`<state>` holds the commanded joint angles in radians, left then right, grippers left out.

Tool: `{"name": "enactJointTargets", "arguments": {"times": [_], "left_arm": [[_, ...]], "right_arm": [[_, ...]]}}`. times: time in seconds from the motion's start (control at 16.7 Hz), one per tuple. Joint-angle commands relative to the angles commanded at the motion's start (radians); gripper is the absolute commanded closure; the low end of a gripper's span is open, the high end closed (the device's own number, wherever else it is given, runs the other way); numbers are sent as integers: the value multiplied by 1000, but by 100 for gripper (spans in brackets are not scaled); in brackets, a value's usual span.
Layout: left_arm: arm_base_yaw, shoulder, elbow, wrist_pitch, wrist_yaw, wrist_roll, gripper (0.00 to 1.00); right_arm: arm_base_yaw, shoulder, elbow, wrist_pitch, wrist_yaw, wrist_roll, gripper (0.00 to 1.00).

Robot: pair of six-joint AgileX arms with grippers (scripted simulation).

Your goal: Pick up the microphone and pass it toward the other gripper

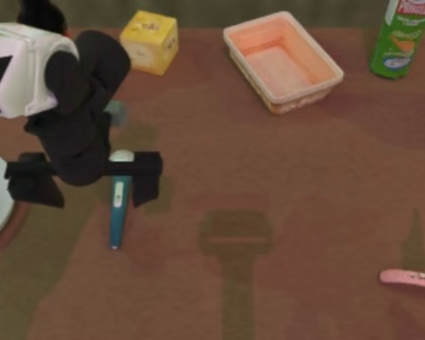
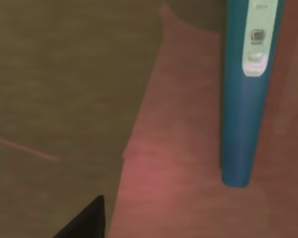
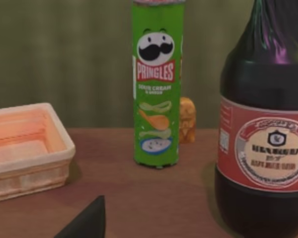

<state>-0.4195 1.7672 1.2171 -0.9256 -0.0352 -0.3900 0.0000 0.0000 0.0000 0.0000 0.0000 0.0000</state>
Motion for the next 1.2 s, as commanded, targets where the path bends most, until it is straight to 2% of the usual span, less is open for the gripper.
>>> {"name": "enactJointTargets", "arguments": {"times": [0.42, 0.9, 1.2], "left_arm": [[3, 16, -4, 14, 0, 1, 0], [9, 200, -136, 336, 2, 12, 0], [10, 222, -151, 369, 2, 14, 0]], "right_arm": [[0, 0, 0, 0, 0, 0, 0], [0, 0, 0, 0, 0, 0, 0], [0, 0, 0, 0, 0, 0, 0]]}}
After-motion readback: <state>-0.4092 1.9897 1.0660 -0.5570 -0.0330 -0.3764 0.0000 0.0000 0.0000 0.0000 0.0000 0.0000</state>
